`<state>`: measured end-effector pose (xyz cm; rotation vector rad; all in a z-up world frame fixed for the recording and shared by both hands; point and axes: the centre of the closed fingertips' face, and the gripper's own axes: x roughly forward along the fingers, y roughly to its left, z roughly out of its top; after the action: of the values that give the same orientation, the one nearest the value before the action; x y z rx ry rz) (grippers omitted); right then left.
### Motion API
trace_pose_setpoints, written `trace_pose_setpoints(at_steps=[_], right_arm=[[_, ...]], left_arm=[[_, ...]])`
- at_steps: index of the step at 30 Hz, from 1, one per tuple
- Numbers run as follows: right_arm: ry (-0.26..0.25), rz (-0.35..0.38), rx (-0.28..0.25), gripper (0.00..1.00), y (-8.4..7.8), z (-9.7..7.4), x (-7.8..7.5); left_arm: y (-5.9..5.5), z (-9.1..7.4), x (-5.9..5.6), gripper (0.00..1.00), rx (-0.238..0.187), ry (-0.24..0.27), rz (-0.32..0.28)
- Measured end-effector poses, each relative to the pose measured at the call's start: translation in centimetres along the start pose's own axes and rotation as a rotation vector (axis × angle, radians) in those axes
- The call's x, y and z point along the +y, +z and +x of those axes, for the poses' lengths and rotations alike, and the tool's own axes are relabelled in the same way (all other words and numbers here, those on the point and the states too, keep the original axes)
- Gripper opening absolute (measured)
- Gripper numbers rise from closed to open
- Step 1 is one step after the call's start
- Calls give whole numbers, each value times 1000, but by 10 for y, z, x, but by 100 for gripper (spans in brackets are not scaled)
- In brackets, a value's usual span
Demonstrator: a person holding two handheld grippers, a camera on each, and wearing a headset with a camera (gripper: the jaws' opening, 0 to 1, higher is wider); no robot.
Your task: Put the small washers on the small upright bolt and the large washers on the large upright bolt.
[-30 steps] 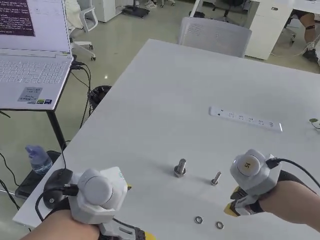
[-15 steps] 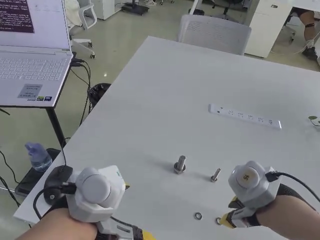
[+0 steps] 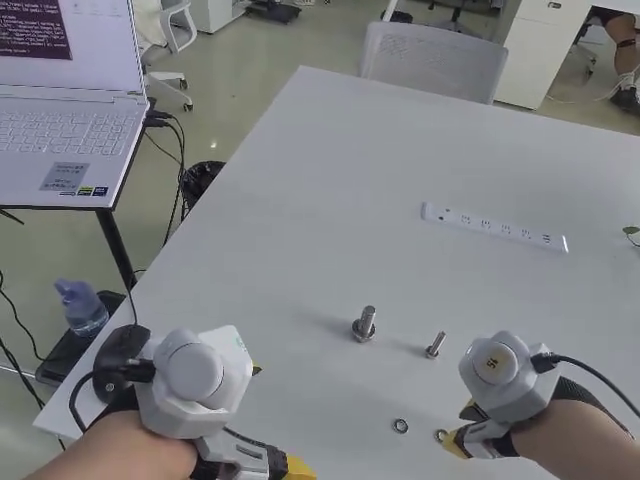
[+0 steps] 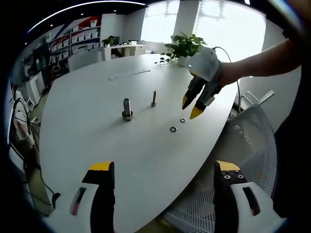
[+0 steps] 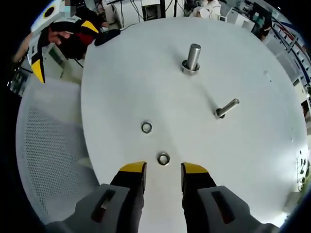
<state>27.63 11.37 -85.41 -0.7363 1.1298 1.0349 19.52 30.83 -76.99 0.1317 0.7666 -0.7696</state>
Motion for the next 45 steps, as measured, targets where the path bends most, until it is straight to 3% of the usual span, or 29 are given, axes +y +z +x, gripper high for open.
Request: trace_pose_setpoints(at_steps=[13, 25, 45], right_arm=[[-20, 8, 2, 25, 1, 13, -1], [-30, 17, 15, 24, -4, 23, -1], [-59, 20, 21, 15, -3, 23, 0]], left_arm=[[2, 0, 0, 82, -5, -4, -4], [-2, -2, 2, 80, 11, -6, -6], [1, -1, 1, 79, 8, -10, -2]])
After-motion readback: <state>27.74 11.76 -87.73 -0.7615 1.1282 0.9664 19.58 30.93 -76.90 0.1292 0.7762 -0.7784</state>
